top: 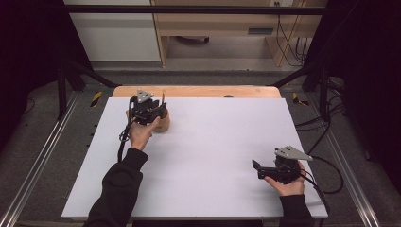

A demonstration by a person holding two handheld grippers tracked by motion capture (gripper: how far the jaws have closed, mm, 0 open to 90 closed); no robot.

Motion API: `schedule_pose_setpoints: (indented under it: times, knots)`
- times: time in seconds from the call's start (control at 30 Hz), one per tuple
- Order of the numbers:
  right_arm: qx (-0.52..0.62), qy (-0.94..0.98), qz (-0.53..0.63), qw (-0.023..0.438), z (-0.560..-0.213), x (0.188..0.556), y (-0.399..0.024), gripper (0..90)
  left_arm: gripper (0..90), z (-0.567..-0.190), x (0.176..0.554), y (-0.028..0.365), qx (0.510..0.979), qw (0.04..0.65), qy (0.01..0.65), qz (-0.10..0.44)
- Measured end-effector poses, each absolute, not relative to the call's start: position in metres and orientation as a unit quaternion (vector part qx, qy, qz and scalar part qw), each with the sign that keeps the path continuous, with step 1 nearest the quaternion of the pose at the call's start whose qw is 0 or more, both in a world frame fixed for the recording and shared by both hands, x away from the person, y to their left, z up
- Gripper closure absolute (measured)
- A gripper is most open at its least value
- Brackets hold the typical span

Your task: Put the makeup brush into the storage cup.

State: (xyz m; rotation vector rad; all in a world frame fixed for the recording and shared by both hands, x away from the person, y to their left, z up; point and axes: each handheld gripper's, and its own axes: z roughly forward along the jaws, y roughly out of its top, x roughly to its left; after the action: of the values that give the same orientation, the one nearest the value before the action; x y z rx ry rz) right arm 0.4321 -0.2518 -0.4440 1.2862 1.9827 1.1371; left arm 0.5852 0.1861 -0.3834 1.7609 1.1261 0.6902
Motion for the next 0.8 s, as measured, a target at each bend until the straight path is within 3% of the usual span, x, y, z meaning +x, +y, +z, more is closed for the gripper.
schedule_pose_setpoints:
  times: [0.8]
  knots:
    - [0.469,0.723,0.434,0.263,-0.437,0.427,-0.254,3.0,36.7,-0.397,0.494,0.2,0.725,0.486,0.415,0.259]
